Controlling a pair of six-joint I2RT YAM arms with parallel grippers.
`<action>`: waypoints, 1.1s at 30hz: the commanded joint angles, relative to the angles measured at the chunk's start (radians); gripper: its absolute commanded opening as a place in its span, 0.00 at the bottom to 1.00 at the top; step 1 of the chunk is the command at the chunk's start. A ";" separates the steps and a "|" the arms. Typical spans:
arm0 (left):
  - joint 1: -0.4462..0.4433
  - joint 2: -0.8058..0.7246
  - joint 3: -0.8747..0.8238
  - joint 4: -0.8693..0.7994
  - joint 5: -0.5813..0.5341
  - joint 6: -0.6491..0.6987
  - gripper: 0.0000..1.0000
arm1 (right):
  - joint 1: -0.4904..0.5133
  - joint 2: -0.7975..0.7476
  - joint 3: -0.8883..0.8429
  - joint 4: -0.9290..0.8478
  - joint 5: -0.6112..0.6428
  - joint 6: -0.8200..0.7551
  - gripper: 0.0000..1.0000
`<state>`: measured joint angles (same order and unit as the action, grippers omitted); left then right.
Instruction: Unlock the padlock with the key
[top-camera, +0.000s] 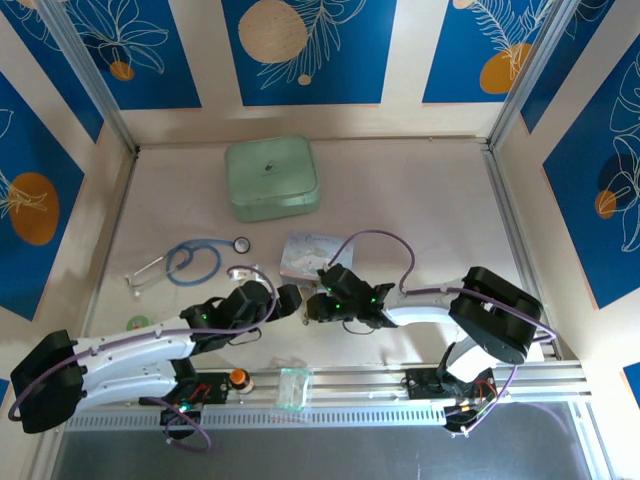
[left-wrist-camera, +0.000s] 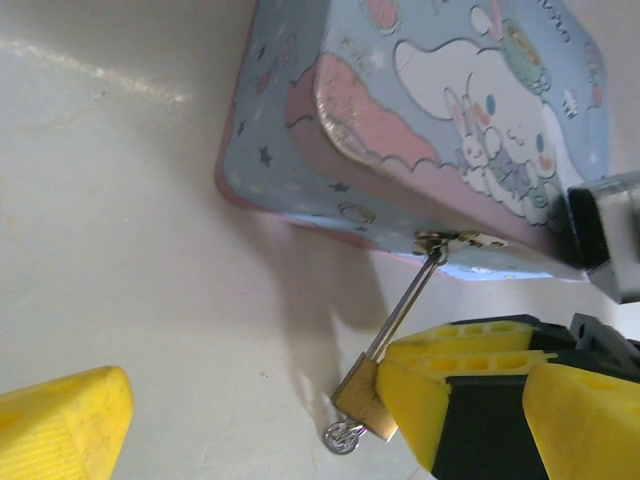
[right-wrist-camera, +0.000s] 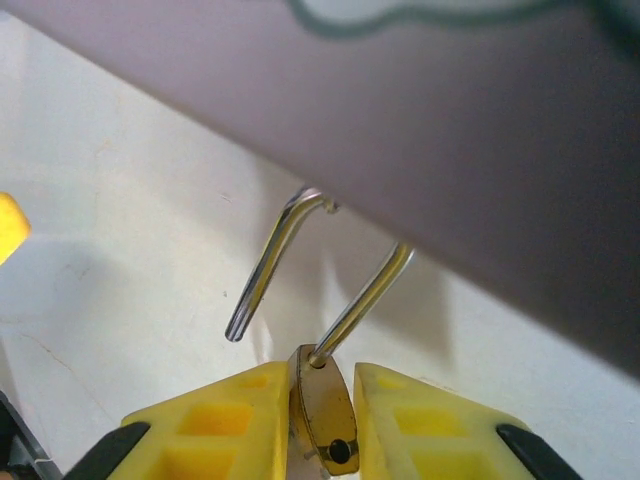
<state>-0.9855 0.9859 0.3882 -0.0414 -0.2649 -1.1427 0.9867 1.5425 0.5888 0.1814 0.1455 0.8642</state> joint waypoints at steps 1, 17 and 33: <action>0.014 0.016 0.021 -0.013 -0.028 0.028 0.99 | -0.010 0.021 -0.050 -0.096 -0.037 0.057 0.19; 0.065 0.086 0.098 0.003 -0.053 0.096 0.99 | -0.070 -0.096 -0.137 -0.112 -0.055 0.071 0.11; 0.116 0.540 0.428 -0.006 -0.201 0.357 0.89 | -0.145 -0.178 -0.231 -0.098 -0.094 0.113 0.11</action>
<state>-0.8806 1.4643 0.7643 -0.0330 -0.4282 -0.8631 0.8547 1.3525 0.4053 0.2394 0.0521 0.9104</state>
